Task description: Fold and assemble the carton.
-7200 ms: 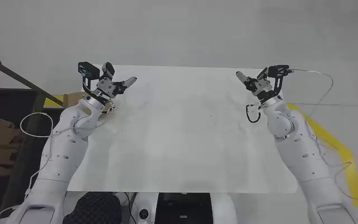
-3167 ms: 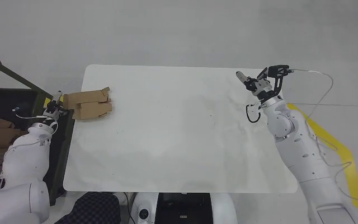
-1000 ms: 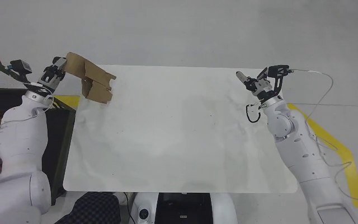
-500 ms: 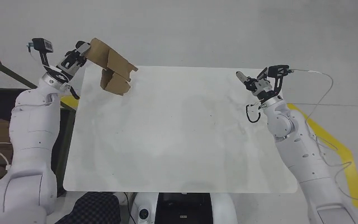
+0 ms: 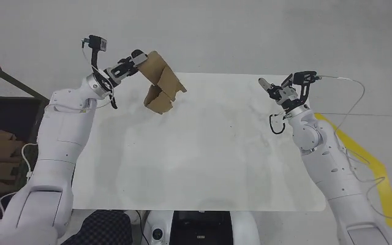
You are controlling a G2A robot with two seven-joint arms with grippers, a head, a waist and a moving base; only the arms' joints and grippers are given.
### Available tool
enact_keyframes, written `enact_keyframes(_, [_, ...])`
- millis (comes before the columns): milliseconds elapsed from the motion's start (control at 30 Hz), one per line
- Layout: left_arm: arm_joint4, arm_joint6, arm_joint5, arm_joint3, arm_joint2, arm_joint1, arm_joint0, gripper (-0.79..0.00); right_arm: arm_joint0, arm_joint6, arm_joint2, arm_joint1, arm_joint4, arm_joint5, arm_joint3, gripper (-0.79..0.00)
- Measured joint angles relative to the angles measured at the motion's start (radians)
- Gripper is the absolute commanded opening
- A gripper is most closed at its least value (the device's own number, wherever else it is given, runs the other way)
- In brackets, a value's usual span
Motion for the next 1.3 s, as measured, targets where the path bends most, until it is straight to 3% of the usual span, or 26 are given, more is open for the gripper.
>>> enact_keyframes(700, [-0.047,-0.047,0.056,-0.078,0.259,-0.076,-0.043,-0.785,0.0,0.0,0.0,0.0,0.0,0.0,0.0,0.0])
enact_keyframes(1033, [-0.105,-0.103,0.054,-0.052,0.309,-0.098,-0.063,-0.785,0.0,0.0,0.0,0.0,0.0,0.0,0.0,0.0])
enact_keyframes(1300, [-0.111,-0.11,0.053,-0.049,0.31,-0.099,-0.065,-0.785,0.0,0.0,0.0,0.0,0.0,0.0,0.0,0.0])
